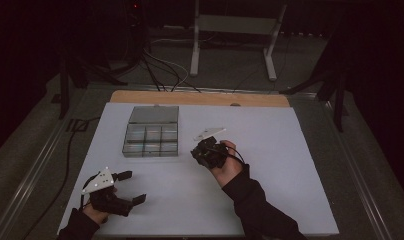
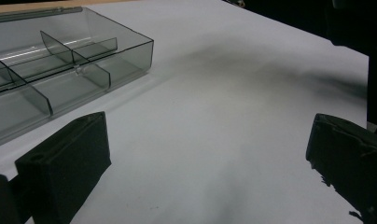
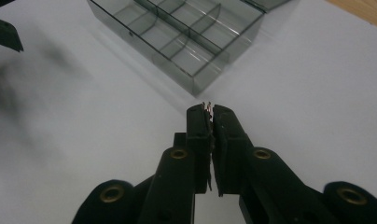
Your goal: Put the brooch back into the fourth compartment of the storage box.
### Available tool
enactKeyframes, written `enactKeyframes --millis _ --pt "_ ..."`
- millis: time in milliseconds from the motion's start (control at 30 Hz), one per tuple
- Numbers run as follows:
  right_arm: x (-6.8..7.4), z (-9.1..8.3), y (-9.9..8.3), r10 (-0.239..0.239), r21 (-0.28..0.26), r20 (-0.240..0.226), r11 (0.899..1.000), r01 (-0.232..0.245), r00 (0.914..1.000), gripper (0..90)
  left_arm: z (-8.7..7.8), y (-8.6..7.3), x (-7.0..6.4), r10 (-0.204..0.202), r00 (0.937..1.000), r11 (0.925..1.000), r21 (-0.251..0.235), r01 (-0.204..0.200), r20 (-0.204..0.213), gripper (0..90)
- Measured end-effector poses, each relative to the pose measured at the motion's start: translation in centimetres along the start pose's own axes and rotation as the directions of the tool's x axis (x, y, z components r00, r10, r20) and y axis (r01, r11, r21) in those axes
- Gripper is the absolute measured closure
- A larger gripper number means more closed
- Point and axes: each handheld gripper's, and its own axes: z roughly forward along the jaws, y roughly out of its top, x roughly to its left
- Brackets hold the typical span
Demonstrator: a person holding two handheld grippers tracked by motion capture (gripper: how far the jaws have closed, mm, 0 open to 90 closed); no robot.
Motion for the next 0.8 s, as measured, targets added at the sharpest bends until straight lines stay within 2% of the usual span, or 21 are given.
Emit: enactKeyframes --millis 467,800 --pt "0.9 2.0 3.4 -0.033 0.006 -0.018 0.999 0.033 0.9993 85.7 0.0 0.0 0.0 0.0 1.0 1.0 0.002 -0.001 0.006 1.3" --pt "1.7 3.6 5.1 -0.056 0.015 -0.032 0.998 0.056 0.998 85.7 0.0 0.0 0.0 0.0 0.9999 1.0 0.001 0.0 0.01 1.3"
